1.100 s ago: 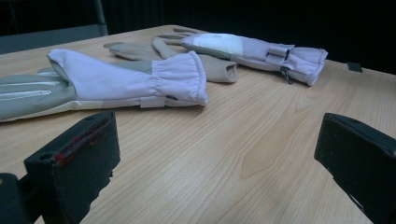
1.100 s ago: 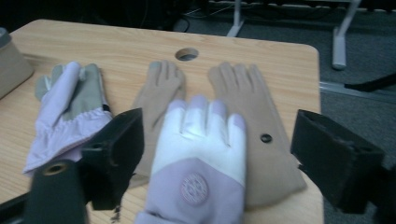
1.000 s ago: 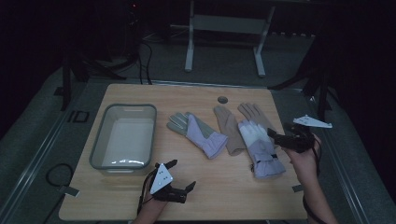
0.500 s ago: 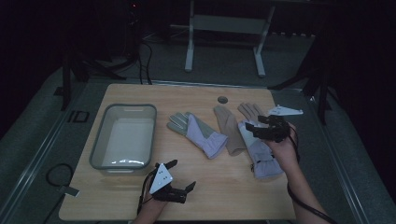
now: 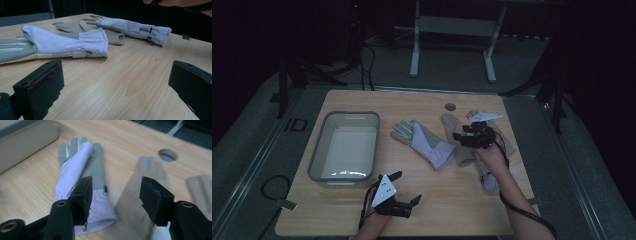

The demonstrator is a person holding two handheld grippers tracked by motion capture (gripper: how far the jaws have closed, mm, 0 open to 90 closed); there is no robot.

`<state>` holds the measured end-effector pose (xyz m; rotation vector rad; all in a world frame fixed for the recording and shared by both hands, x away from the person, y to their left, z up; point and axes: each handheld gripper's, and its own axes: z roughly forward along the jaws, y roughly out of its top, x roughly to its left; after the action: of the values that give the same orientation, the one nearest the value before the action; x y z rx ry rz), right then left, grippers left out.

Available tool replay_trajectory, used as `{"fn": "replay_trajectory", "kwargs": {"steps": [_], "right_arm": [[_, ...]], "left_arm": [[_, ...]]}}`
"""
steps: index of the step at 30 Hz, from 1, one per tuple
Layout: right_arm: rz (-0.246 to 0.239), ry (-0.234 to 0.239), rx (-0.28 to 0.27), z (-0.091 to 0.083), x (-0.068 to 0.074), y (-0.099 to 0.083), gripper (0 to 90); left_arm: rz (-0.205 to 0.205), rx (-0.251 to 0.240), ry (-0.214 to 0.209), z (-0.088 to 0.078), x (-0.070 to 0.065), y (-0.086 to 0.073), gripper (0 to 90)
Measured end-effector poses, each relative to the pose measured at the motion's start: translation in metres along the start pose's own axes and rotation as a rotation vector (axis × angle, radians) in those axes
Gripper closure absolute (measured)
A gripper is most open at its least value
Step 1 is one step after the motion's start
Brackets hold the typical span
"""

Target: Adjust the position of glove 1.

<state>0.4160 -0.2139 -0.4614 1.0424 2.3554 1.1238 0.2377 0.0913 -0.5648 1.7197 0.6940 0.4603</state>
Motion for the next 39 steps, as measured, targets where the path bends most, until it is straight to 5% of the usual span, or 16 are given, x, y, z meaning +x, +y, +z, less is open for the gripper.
{"fn": "replay_trajectory", "kwargs": {"steps": [24,32,39], "right_arm": [[-0.112,0.075,0.171,0.096,0.026,0.007,52.4],[-0.153,0.084,0.261,0.116,0.030,0.006,51.4],[-0.182,0.109,0.262,0.119,0.028,0.003,60.9]], "left_arm": [[-0.002,0.001,-0.011,0.000,0.000,0.000,0.1],[-0.003,0.002,-0.015,0.000,0.000,0.000,0.1],[-0.001,0.002,-0.014,0.000,-0.001,0.000,0.1]]}}
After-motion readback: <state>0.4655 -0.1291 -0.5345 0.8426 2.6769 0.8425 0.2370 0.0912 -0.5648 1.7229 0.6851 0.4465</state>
